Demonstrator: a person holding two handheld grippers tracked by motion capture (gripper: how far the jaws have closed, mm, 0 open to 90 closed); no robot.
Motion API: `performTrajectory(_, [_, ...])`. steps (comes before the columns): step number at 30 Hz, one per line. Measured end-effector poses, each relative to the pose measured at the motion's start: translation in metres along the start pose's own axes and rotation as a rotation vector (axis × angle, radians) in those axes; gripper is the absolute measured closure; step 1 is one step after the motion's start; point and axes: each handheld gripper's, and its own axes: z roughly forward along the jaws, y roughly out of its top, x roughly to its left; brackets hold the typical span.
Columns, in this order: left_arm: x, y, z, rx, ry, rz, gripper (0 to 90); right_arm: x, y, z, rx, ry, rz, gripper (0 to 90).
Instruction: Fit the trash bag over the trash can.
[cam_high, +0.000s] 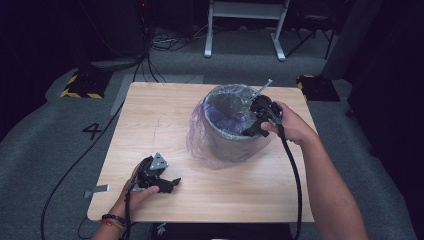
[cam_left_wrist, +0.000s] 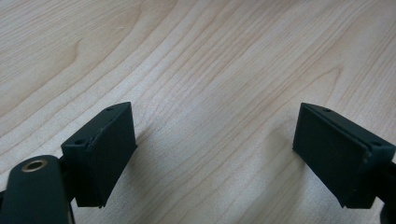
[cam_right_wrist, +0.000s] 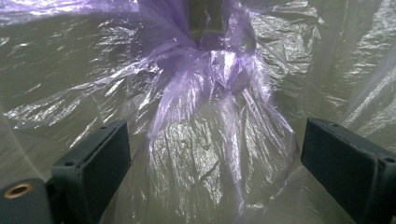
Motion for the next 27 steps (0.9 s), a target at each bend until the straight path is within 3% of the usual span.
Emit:
performTrajectory(10, [0.0, 0.0, 0.0, 0.0, 0.0, 0.001, 13.0, 0.001, -0.002, -0.001, -0.021, 0.0, 0.004, 11.7])
performTrajectory(27, [0.0, 0.0, 0.0, 0.0, 0.0, 0.0, 13.0, 0.0, -0.013, -0.004, -0.136, -0.001, 0.001, 15.1])
